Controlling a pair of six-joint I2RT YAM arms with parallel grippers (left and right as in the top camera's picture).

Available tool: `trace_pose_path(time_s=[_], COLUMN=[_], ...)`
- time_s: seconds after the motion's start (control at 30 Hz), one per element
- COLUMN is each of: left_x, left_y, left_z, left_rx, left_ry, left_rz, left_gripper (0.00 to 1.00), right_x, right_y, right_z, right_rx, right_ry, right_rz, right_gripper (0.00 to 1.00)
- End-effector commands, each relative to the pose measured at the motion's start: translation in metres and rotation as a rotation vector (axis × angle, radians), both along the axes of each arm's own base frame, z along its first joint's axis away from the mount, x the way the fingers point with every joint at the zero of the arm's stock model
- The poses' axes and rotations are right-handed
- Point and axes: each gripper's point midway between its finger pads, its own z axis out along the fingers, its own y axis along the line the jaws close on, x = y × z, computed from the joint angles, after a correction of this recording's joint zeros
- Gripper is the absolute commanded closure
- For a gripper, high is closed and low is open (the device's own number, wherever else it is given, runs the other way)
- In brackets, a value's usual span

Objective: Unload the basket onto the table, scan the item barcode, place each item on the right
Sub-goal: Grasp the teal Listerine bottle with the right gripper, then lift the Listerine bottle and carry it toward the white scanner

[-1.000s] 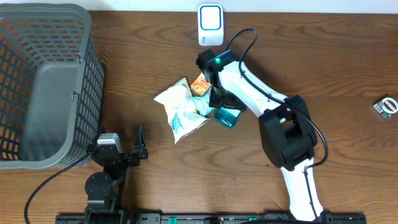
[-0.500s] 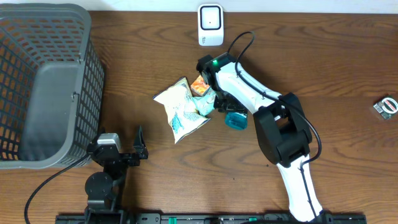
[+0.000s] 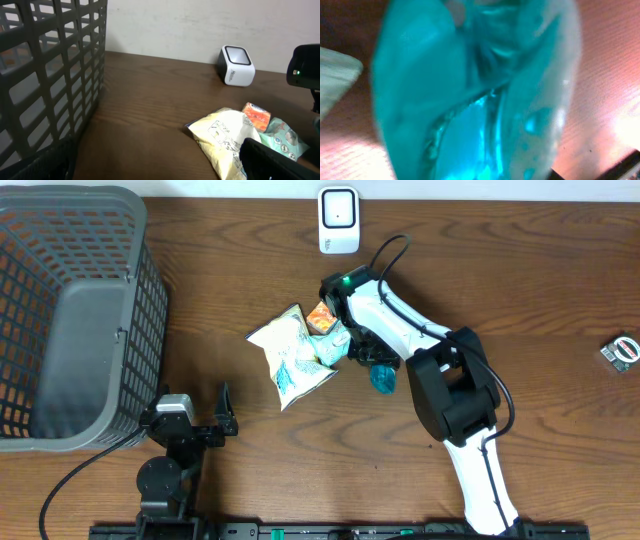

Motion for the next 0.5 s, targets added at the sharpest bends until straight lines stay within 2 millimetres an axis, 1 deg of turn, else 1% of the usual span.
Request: trace_pose_path(time_s=[0.0,0.03,0.07,0.1,0.13,0.2,0.27,0.33,0.37,0.4,0.47], left_x=[-0.001,-0.001,-0.001,-0.001,-0.001,-0.001,-0.001,-0.001,-0.001,-0.001,-0.001], left_y=[0.0,0.0,0.0,0.0,0.0,0.0,0.0,0.0,0.0,0.0,0.0], left_z=[-0.016,-0.016,-0.016,-0.016,-0.016,-0.016,-0.016,-0.016,-0.016,-0.016,-0.016], left_rx=[-0.003,-0.003,-0.003,-0.003,-0.003,-0.003,-0.003,-0.003,-0.003,-0.003,-0.003], left_ry=[0.047,0.047,0.047,0.047,0.047,0.047,0.047,0.047,0.047,0.047,0.047], left_rz=[0.0,0.0,0.0,0.0,0.0,0.0,0.0,0.0,0.0,0.0,0.0], left_gripper=[0.02,0.02,0.02,0.02,0.02,0.02,0.02,0.02,0.02,0.02,0.03], right_x=[0.003,0.004,0.009,0.011,0.012,0.012,0.011,0.011,0.01,0.009,0.008], right_y=[0.004,0.005,0.007,0.009,0.009,0.009,0.009,0.009,0.008,0.008,0.007], right_z=[0.001,0.003,0.009,0.01,0.011,0.011,0.011,0.011,0.011,0.012,0.012], right_rx=[0.011,0.012,0.021,0.026,0.028,0.028,0.028,0.026,0.024,0.023,0.019], right_ry=[0.015,0.013,-0.001,-0.009,-0.012,-0.012,-0.011,-0.009,-0.005,-0.003,0.003], right_rz=[-0.018,-0.018,-0.017,-0.017,-0.018,-0.018,-0.018,-0.017,-0.017,-0.017,-0.017], right_gripper=[0.71,0.71,0.84,0.88,0.88,0.86,0.88,0.87,0.79,0.76,0.74])
